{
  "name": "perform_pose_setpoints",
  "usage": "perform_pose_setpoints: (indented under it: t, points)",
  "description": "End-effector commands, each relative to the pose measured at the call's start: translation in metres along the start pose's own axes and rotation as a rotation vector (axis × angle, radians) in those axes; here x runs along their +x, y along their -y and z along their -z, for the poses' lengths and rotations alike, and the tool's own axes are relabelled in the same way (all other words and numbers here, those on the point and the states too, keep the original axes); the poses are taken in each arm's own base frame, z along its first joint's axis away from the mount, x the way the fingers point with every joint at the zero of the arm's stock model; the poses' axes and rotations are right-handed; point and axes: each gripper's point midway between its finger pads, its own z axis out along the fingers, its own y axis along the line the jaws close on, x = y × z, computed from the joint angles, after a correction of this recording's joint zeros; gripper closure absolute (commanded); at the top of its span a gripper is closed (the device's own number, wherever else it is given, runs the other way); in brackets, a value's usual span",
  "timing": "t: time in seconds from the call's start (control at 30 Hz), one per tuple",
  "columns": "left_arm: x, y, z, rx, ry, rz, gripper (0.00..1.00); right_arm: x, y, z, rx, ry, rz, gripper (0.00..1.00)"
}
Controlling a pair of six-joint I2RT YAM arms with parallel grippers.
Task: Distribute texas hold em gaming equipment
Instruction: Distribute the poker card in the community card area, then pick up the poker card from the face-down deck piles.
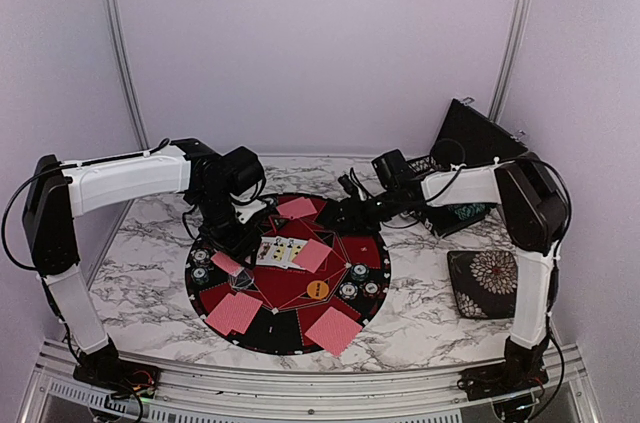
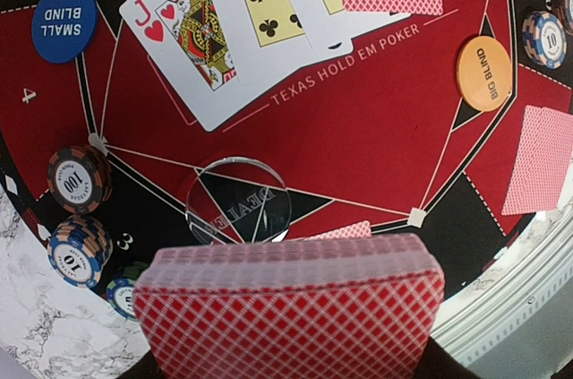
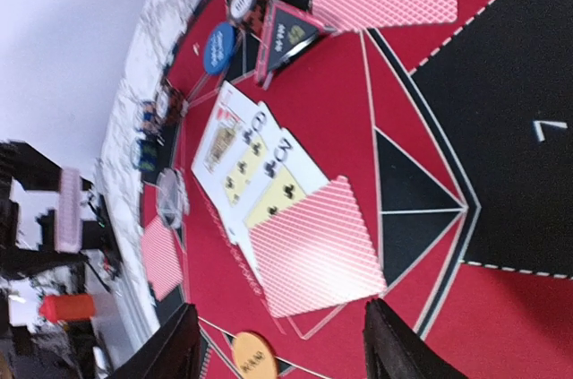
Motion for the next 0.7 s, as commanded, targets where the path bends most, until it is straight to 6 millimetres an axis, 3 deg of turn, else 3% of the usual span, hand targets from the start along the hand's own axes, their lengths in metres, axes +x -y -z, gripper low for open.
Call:
perform_pose_setpoints:
  t: [0.0, 0.3, 0.67]
  points:
    - [-0.001, 0.005, 0.01, 0.021, 0.015, -0.016, 0.55, -0.017, -0.063, 0.005, -0.23, 0.096, -0.031, 0.36]
    - [-0.003, 0.012, 0.01, 0.03, 0.014, -0.033, 0.55, 0.007, -0.122, -0.035, -0.433, 0.02, -0.083, 0.32]
    - [-0.001, 0.013, 0.01, 0.03, 0.013, -0.039, 0.55, 0.023, -0.15, -0.063, -0.521, -0.032, -0.131, 0.32]
